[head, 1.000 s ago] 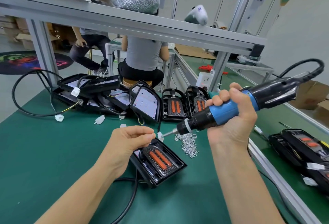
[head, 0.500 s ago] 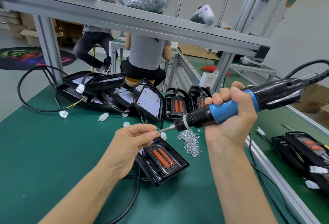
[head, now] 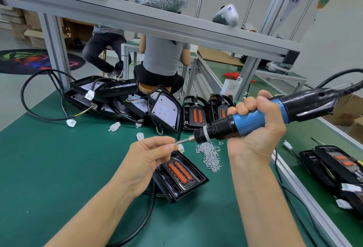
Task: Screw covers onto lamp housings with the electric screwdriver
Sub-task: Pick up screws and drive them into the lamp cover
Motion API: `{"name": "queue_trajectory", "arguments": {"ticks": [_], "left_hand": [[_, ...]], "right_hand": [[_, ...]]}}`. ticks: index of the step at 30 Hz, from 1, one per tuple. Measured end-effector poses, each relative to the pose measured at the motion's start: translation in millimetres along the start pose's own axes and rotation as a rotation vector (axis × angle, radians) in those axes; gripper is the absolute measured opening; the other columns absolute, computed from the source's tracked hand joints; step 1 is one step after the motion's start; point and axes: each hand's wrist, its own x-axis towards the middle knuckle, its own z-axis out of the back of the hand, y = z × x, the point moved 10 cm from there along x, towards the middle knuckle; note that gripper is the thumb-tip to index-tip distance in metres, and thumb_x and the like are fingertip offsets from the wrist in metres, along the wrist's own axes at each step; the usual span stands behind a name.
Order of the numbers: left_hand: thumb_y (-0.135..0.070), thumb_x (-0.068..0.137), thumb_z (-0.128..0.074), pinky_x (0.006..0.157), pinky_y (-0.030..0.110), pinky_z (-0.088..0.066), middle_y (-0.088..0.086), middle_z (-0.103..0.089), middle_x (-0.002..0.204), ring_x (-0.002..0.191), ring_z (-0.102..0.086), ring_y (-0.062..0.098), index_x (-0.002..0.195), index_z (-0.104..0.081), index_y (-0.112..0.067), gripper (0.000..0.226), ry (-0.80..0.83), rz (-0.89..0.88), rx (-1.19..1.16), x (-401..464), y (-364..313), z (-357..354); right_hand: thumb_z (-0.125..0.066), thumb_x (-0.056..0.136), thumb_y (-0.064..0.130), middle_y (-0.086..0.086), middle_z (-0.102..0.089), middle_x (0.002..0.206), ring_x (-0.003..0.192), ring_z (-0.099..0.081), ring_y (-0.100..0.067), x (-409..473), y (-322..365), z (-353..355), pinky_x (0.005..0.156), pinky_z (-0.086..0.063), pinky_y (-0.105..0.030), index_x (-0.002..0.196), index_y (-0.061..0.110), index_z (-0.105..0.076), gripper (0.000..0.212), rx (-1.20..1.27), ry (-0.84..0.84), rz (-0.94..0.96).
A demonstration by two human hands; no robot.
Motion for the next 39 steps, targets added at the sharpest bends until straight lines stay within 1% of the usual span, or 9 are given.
{"name": "queue_trajectory", "arguments": {"ticks": [10, 16, 22, 28, 30, 32, 34, 36, 39], "left_hand": [[-0.003, 0.061, -0.068, 0.058, 0.018, -0.053, 0.011, -0.071, 0.07, 0.054, -0.058, 0.01, 0.07, -0.078, -0.009, 0.014, -0.042, 0.042, -0.073, -1.9, 7.9, -0.7], [-0.004, 0.058, -0.071, 0.059, 0.017, -0.052, 0.008, -0.071, 0.065, 0.057, -0.063, 0.01, 0.067, -0.077, -0.012, 0.014, -0.112, -0.137, 0.023, -6.2, -6.1, 2.6], [0.008, 0.07, -0.072, 0.064, 0.017, -0.053, 0.006, -0.072, 0.068, 0.065, -0.066, 0.012, 0.071, -0.078, -0.016, 0.024, -0.207, -0.348, 0.182, -11.2, -21.8, 10.7], [0.009, 0.071, -0.072, 0.063, 0.015, -0.052, 0.002, -0.072, 0.068, 0.062, -0.064, 0.008, 0.072, -0.076, -0.016, 0.025, -0.165, -0.369, 0.198, -9.1, -20.9, 4.9], [-0.001, 0.066, -0.078, 0.066, 0.016, -0.053, 0.003, -0.074, 0.078, 0.069, -0.065, 0.008, 0.081, -0.076, -0.018, 0.022, -0.085, -0.332, 0.217, -7.8, -22.1, -0.4], [-0.014, 0.057, -0.087, 0.074, 0.022, -0.054, 0.003, -0.073, 0.095, 0.078, -0.062, 0.01, 0.094, -0.075, -0.024, 0.039, -0.037, -0.3, 0.299, -4.2, -22.0, 0.0], [-0.026, 0.064, -0.084, 0.08, 0.023, -0.048, -0.001, -0.067, 0.105, 0.086, -0.058, 0.011, 0.103, -0.071, -0.032, 0.042, -0.175, -0.3, 0.42, 1.9, -29.2, 21.3], [-0.034, 0.076, -0.076, 0.081, 0.022, -0.041, -0.004, -0.063, 0.111, 0.099, -0.057, 0.013, 0.111, -0.064, -0.03, 0.037, -0.372, -0.274, 0.556, 7.6, -37.3, 52.3], [-0.06, 0.082, -0.059, 0.088, 0.035, -0.043, 0.001, -0.057, 0.119, 0.109, -0.054, 0.024, 0.123, -0.052, -0.022, 0.056, -0.429, 0.05, 0.764, 21.7, -11.0, 90.4]], "right_hand": [[-0.053, 0.073, 0.007, 0.007, -0.049, 0.057, 0.048, -0.046, -0.008, -1.3, -0.6, -0.2, 0.054, -0.044, -0.021, 0.084, 0.017, -0.052, 0.015, -0.003, 0.028, 0.007], [-0.052, 0.073, 0.008, 0.006, -0.048, 0.057, 0.048, -0.045, -0.008, -1.7, -2.7, 7.9, 0.054, -0.044, -0.021, 0.085, 0.017, -0.053, 0.015, -0.003, -0.011, 0.027], [-0.053, 0.071, 0.008, 0.006, -0.048, 0.057, 0.048, -0.045, -0.009, -2.4, -5.9, 13.8, 0.054, -0.043, -0.022, 0.085, 0.016, -0.053, 0.016, -0.003, -0.06, 0.051], [-0.054, 0.07, 0.008, 0.005, -0.049, 0.057, 0.047, -0.047, -0.009, -0.5, -5.3, 19.2, 0.054, -0.045, -0.02, 0.085, 0.017, -0.054, 0.017, 0.006, -0.075, 0.057], [-0.054, 0.07, 0.008, 0.005, -0.05, 0.056, 0.047, -0.047, -0.009, 0.9, -6.8, 21.8, 0.054, -0.044, -0.02, 0.084, 0.017, -0.054, 0.017, 0.017, -0.087, 0.049], [-0.054, 0.07, 0.008, 0.005, -0.049, 0.056, 0.048, -0.046, -0.009, 2.9, -5.0, 26.2, 0.054, -0.044, -0.021, 0.084, 0.017, -0.054, 0.017, 0.009, -0.108, 0.057], [-0.054, 0.069, 0.008, 0.005, -0.049, 0.056, 0.048, -0.046, -0.01, 5.0, -3.3, 30.6, 0.055, -0.044, -0.021, 0.084, 0.017, -0.054, 0.017, -0.009, -0.117, 0.061], [-0.054, 0.069, 0.007, 0.005, -0.048, 0.056, 0.048, -0.046, -0.01, 5.9, -1.7, 34.8, 0.055, -0.044, -0.022, 0.085, 0.017, -0.053, 0.018, -0.036, -0.113, 0.065], [-0.054, 0.07, 0.005, 0.004, -0.047, 0.057, 0.049, -0.045, -0.011, 4.5, 2.3, 43.3, 0.055, -0.044, -0.023, 0.087, 0.016, -0.053, 0.02, -0.097, -0.111, 0.087]]}}
